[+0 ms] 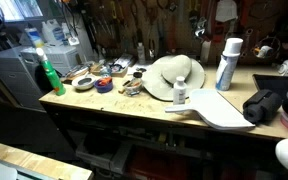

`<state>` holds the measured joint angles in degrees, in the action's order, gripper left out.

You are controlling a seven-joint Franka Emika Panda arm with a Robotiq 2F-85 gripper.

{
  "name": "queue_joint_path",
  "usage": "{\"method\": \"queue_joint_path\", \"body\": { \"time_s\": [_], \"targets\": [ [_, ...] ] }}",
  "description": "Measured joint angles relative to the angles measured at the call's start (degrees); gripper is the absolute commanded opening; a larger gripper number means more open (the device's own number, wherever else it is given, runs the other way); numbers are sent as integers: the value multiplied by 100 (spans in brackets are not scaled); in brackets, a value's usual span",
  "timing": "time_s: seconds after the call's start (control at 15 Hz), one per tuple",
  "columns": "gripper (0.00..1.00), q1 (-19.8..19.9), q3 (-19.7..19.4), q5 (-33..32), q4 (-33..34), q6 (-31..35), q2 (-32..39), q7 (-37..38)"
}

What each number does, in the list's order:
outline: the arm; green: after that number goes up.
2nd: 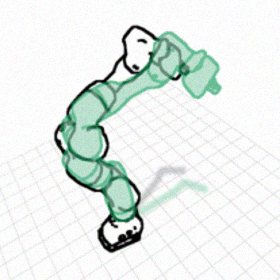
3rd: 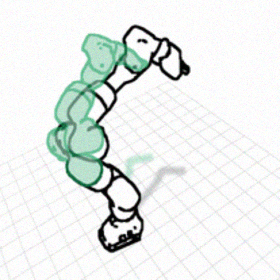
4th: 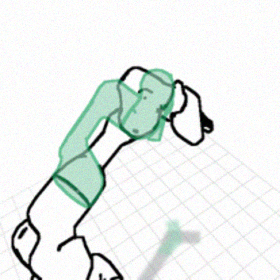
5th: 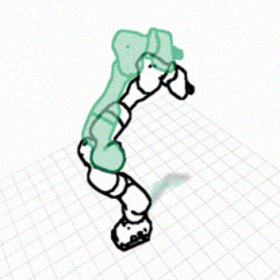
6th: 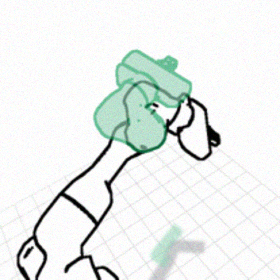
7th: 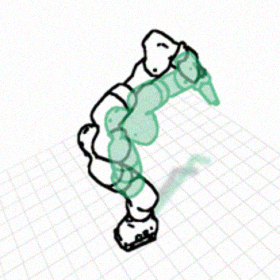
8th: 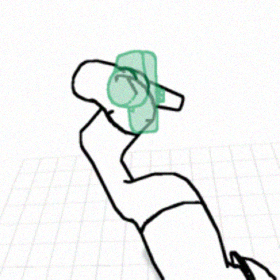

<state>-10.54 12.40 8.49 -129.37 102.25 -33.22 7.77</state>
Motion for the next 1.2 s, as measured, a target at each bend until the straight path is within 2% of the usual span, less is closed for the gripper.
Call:
{"method": "queue_joint_path", "body": {
  "time_s": [0.87, 1.0, 1.2],
  "targets": [
    [100, 6, 0, -11, 3, 3, 6, 10],
    [100, 93, -14, -101, 1, 9, 48, 67],
    [100, 445, -198, -516, -13, 30, 181, 97]
  ]
}}
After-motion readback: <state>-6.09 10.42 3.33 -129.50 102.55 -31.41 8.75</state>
